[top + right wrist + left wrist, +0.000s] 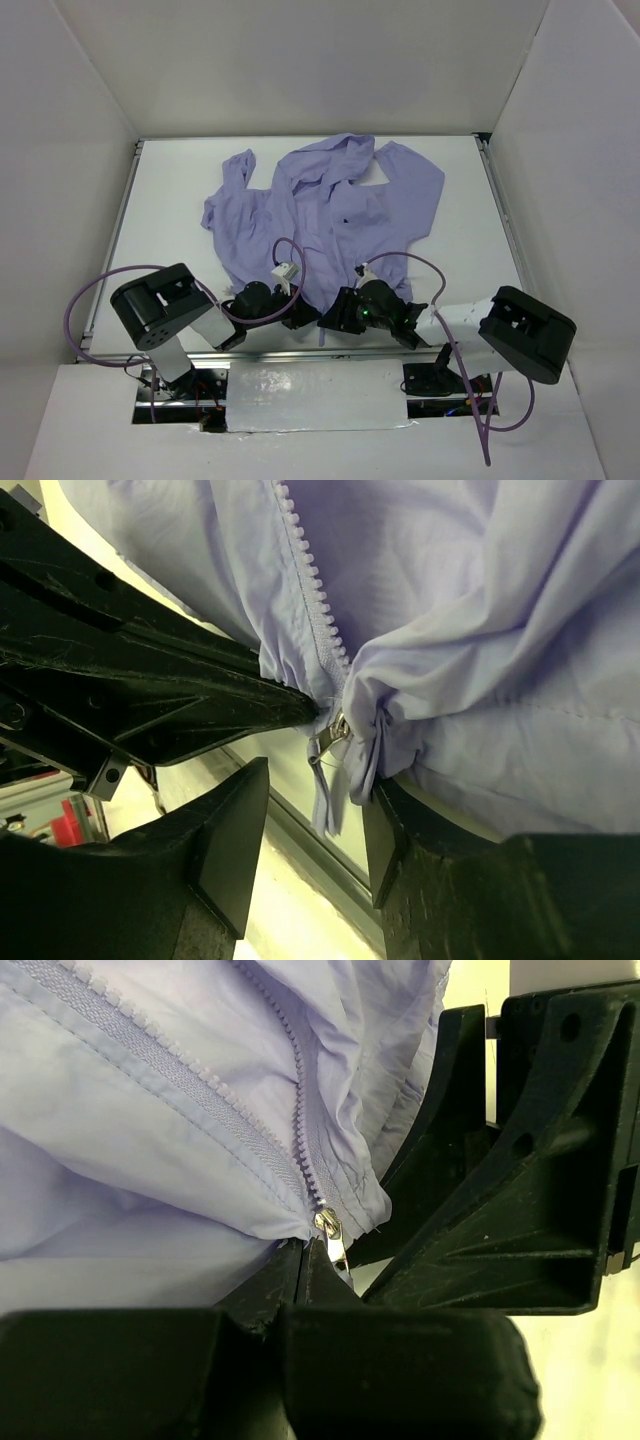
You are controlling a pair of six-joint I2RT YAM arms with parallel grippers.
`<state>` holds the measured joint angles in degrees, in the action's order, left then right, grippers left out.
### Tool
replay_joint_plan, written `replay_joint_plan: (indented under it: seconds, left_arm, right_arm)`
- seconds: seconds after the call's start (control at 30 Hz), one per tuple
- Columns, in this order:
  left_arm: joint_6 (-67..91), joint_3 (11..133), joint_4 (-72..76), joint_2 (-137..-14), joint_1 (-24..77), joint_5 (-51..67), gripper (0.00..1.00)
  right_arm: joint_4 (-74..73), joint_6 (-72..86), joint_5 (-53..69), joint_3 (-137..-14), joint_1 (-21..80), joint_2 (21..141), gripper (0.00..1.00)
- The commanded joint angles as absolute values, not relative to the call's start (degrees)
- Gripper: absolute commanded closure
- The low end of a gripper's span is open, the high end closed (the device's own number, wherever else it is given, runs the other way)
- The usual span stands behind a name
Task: Zip up the jacket
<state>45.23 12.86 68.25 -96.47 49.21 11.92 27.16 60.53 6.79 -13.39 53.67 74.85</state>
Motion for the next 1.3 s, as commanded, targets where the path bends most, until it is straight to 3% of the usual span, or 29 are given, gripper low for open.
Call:
replay_joint_plan:
  seconds: [0.0, 0.27, 0.7, 1.1, 1.27]
  left_arm:
    - [45.09, 13.62, 73.56, -96.68, 49.13, 12.83, 1.0]
    - [45.44, 13.89, 74.62, -97.91, 49.04, 13.27, 1.0]
    - [45.53, 13.98, 75.41, -98.0, 49.13, 13.36, 1.0]
    - [45.44, 13.27, 76.02, -97.65, 49.13, 13.45, 1.0]
    - [45.61, 13.1, 76.29, -97.73, 49.13, 13.36, 1.0]
  right_arm:
    - [31.29, 61.52, 6.86, -13.45, 54.4, 76.11, 0.51]
    - [35.24, 66.35, 7.21, -11.17, 54.84, 78.05, 0.56]
    - [33.13, 76.46, -1.22, -8.88, 59.85, 75.94, 0.53]
    - [36.47, 77.08, -4.13, -10.81, 60.03, 81.03, 0.63]
    - [36.39, 77.25, -3.78, -10.81, 60.12, 80.51, 0.73]
